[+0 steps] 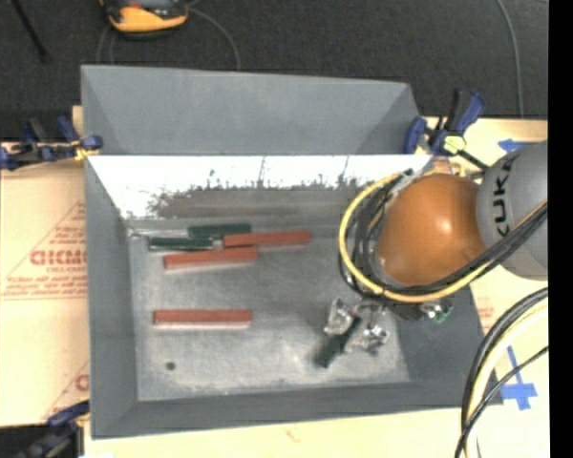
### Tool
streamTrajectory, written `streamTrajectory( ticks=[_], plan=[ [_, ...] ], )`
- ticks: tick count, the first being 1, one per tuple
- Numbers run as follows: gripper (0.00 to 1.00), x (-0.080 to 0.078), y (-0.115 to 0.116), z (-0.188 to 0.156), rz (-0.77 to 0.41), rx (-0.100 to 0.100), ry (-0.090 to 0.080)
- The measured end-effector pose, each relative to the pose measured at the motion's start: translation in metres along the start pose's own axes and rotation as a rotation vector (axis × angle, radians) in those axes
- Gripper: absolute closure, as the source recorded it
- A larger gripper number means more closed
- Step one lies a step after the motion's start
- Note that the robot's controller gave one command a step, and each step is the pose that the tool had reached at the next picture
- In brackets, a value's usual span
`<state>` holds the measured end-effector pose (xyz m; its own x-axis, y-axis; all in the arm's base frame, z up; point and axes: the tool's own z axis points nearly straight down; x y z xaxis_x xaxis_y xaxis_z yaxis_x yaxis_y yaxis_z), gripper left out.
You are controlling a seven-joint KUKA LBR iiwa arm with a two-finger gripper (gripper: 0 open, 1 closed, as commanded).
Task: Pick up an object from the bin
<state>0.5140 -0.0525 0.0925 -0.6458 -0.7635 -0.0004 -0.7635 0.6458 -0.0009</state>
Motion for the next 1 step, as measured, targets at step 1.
streamTrajectory(
  ticks=[1],
  plan=[
    [1.00, 0.0002, 0.0014, -0.0201, -0.001, -0.004, 0.001]
  ],
)
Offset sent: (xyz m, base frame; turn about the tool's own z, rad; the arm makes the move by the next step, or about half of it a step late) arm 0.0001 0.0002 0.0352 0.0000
